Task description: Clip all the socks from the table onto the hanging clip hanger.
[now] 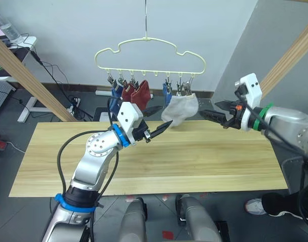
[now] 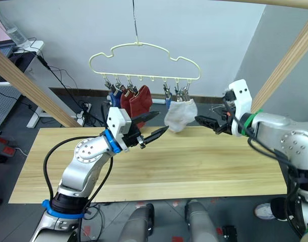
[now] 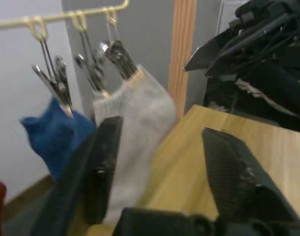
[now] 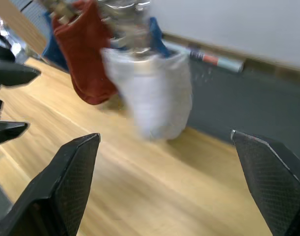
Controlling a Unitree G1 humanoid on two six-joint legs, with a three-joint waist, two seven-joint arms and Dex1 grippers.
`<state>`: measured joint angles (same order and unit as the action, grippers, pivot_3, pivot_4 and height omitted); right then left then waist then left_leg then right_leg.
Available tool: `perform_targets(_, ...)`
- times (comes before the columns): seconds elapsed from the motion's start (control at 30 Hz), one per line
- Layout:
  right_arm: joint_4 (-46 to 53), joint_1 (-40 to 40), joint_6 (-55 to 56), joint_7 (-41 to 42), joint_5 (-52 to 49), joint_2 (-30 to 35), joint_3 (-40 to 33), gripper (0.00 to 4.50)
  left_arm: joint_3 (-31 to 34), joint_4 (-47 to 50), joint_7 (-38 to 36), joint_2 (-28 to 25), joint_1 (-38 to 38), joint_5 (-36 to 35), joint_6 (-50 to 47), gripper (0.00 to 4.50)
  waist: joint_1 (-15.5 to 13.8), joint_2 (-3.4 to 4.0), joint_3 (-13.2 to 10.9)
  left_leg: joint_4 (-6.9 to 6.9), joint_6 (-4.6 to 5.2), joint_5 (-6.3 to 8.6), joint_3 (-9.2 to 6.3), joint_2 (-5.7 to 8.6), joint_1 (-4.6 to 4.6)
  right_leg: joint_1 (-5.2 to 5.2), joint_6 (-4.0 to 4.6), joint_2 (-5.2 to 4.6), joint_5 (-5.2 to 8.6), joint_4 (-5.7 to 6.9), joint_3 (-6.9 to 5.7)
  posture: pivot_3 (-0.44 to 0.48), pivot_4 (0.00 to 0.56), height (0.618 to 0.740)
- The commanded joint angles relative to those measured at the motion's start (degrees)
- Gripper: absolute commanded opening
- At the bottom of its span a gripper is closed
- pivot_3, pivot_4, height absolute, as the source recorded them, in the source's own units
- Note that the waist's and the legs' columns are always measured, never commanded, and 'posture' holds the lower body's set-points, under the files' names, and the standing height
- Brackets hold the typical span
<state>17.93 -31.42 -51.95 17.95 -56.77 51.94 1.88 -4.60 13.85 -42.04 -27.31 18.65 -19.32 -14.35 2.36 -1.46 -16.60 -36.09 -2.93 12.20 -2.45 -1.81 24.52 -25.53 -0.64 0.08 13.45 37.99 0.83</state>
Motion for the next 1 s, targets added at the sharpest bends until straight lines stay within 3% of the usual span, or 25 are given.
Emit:
perform_targets(0.03, 3.32, 4.50, 11.82, 6.36, 11.37, -0.60, -0.49, 4.50, 9.42, 2.90, -1.07, -5.12, -4.71, -8.19, -9.71, 4.02, 0.36, -0.03, -0.01, 0.00, 0.00, 0.00, 0.02, -0.01, -0.01, 0.00, 0.00, 0.00, 0.00, 0.01, 0.01, -0.028, 0.289, 0.740)
perform_targets(0.1, 3.53, 7.48, 16.64, 8.77, 16.15, -1.64, 0.08, 4.50, 12.73, 2.68, -2.52, -7.91, -7.41, -10.13, -11.34, 4.48, 0.42, -0.03, -0.02, -0.02, 0.00, 0.00, 0.03, -0.04, -0.02, 0.00, 0.00, 0.01, 0.00, 0.02, 0.02, -0.021, 0.288, 0.740)
perform_targets(0.2, 3.49, 11.55, 22.71, 11.74, 21.74, -3.80, 0.37, 4.50, 19.90, 1.39, -5.81, -12.10, -13.04, -13.58, -12.87, 4.48, 0.40, -0.02, -0.01, -0.02, -0.02, -0.01, 0.06, -0.03, -0.05, 0.03, 0.00, 0.00, 0.00, 0.01, 0.03, -0.004, 0.279, 0.740)
perform_targets(0.37, 2.13, 12.49, 24.58, 15.10, 25.10, -5.62, -1.06, 4.50, 25.86, 4.65, -3.02, -13.57, -15.66, -17.29, -17.48, 4.48, -0.63, -0.03, -0.02, -0.09, -0.04, -0.02, 0.09, 0.07, -0.06, 0.07, -0.11, -0.13, -0.07, 0.00, 0.04, 0.018, 0.278, 0.740)
perform_targets(0.77, 0.75, 13.38, 23.45, 17.81, 28.23, -8.26, -3.16, 4.50, 27.71, 8.75, 6.78, -14.70, -20.23, -9.98, -18.83, 4.48, -1.27, -0.03, -0.01, -0.10, -0.04, -0.02, 0.05, 0.11, -0.09, 0.13, -0.13, -0.20, -0.09, 0.01, 0.05, 0.072, 0.273, 0.740)
perform_targets(1.0, 1.84, 13.69, 21.75, 17.69, 28.74, -8.97, -3.95, 4.50, 28.06, 8.21, 6.41, -14.24, -19.38, -10.10, -18.09, 4.48, -1.44, -0.03, -0.01, -0.09, -0.04, -0.02, 0.08, 0.11, -0.15, 0.17, -0.12, -0.20, -0.09, 0.02, 0.06, 0.071, 0.267, 0.740)
